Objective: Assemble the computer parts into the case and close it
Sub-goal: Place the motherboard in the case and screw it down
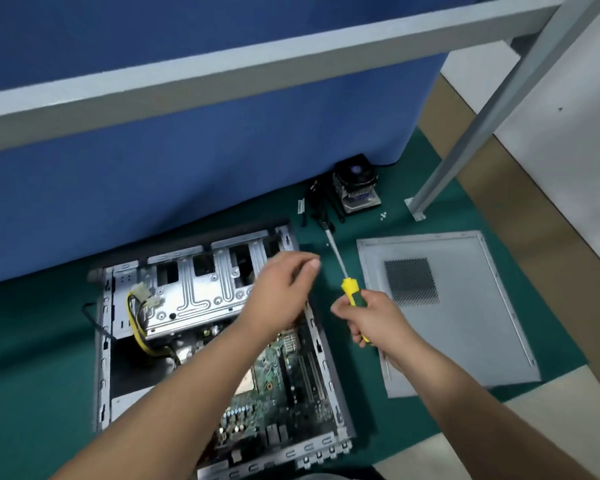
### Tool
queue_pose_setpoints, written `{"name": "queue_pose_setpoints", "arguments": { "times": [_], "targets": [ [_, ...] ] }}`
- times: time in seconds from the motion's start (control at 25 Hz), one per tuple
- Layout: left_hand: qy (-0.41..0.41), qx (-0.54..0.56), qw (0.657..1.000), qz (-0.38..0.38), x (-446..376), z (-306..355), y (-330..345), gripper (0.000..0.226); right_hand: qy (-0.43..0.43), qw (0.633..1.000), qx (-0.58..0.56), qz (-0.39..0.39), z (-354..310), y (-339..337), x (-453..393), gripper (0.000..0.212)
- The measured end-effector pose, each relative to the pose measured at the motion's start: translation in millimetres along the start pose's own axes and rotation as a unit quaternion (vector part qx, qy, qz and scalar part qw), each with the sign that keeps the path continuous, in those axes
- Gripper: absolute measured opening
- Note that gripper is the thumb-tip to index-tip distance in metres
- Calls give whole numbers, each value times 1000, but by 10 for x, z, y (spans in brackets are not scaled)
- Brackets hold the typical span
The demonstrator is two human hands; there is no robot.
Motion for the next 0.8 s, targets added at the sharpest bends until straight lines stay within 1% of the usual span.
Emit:
{"name": "queue_pose_setpoints", "arguments": {
  "times": [0.04,0.08,0.12,0.2,0.28,0.4,0.48,0.6,0.8],
  "targets": [
    [5,-84,995,46,-72,-184,-79,31,2,1000,-7,18,-51,-101,-158,11],
    [-6,-169,982,79,-103,-393,-165,36,1,999,-10,35,-104,-197,-321,11],
    [-28,-241,966,89,-130,-602,-244,42,-3,999,-6,51,-165,-286,-519,10],
    [-61,-331,939,66,-126,-921,-316,52,-11,996,29,85,-252,-391,-940,10],
    [-58,-361,929,59,-138,-1078,-291,55,-20,989,100,104,-318,-417,-1360,12],
    [-49,-394,915,67,-181,-1167,-245,55,-42,973,195,120,-317,-351,-1882,13],
    [-43,-408,908,83,-182,-1211,-233,55,-84,964,222,123,-279,-284,-2118,17],
    [-35,-408,907,97,-191,-1228,-212,56,-137,949,262,115,-204,-187,-2352,18],
    [-31,-401,910,103,-168,-1222,-199,55,-173,928,302,136,-82,-111,-2444,18]
  ]
}}
Point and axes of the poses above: each hand's wrist, its own x-axis away from the middle knuckle, its own y-axis out of the palm, z = x × y, the point moved 1 cm from there along -x, towards the middle knuckle, and after that the axes turned 6 degrees about -x, right-handed, at the moved point
